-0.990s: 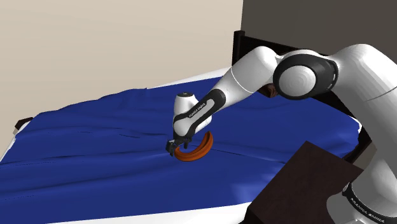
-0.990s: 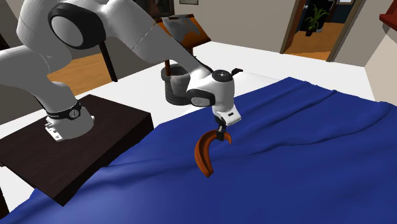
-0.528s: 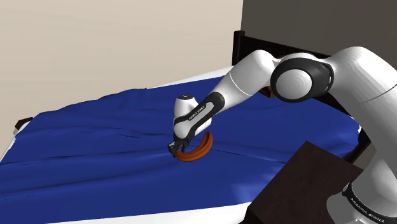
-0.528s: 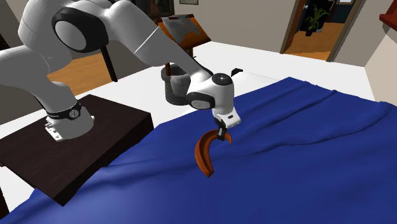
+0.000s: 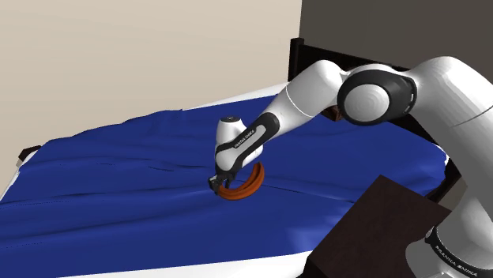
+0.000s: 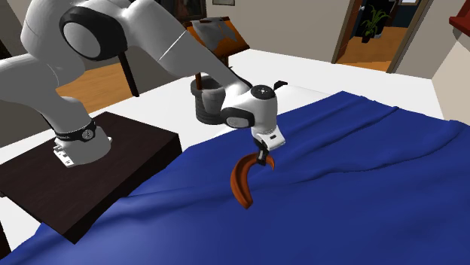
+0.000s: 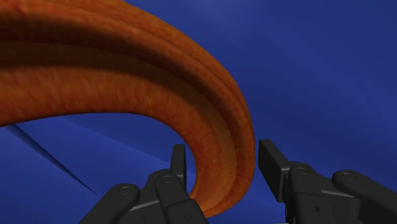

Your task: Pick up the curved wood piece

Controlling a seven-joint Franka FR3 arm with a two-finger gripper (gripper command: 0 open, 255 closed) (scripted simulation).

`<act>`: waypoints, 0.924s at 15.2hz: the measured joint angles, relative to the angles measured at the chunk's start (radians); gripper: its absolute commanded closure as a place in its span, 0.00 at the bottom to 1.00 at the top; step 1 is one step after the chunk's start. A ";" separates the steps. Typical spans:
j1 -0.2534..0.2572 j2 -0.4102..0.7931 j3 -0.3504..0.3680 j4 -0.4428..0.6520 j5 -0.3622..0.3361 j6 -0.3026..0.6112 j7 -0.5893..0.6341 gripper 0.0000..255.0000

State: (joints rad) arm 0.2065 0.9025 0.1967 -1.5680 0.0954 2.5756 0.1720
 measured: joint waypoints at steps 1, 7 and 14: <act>-0.001 -0.010 0.001 -0.006 0.001 -0.004 0.001 1.00; -0.005 -0.073 0.004 -0.027 0.003 -0.044 0.009 1.00; -0.012 -0.144 0.009 -0.052 0.007 -0.090 0.016 1.00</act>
